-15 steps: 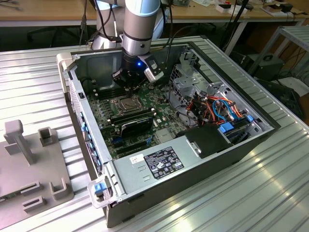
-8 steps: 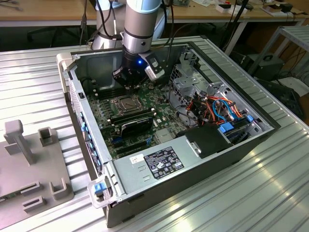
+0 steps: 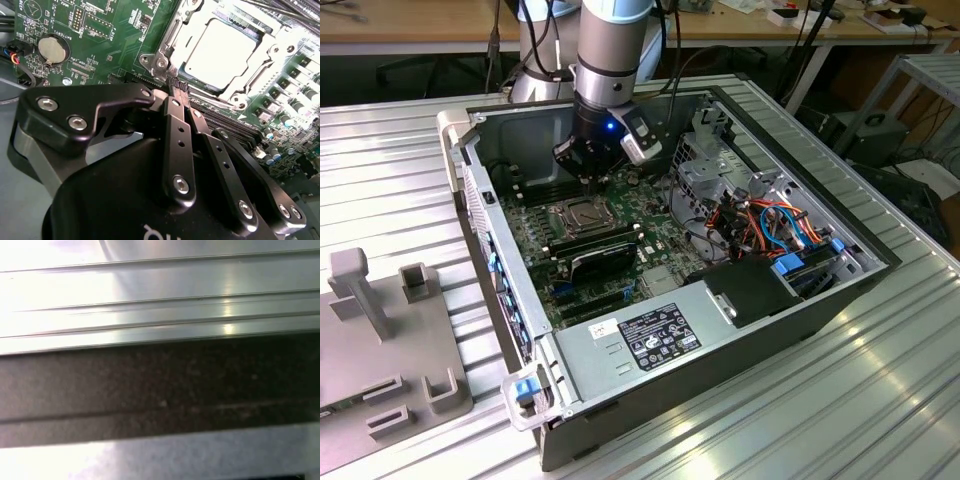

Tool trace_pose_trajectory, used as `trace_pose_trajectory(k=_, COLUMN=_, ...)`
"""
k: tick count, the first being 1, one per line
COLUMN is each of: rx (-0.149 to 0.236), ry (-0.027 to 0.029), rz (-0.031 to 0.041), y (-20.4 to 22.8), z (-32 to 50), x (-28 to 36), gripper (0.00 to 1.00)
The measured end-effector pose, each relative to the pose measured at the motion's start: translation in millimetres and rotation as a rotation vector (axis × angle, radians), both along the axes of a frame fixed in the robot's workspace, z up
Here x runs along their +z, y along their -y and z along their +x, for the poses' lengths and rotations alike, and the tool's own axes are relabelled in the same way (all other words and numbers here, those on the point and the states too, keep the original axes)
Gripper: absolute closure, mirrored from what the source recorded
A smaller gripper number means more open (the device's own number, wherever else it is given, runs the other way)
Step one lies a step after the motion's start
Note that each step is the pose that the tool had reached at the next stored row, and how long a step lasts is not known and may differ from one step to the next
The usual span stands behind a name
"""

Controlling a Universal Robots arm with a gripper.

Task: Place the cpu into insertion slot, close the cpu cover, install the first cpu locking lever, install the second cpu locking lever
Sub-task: 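Install the second cpu locking lever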

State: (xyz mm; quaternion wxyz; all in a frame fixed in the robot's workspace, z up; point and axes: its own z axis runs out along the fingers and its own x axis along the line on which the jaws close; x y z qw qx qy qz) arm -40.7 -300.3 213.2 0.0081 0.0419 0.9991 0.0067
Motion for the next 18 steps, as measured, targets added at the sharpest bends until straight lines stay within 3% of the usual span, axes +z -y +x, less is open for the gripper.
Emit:
trace_pose_trajectory(k=12, rx=0.0, ry=0.0, rz=-0.0017, y=0.3, z=0.0, x=0.0, gripper=0.89)
trace_pose_trajectory(k=18, rx=0.0, ry=0.0, rz=-0.0017, y=6.8, z=0.0, x=0.0, gripper=0.89)
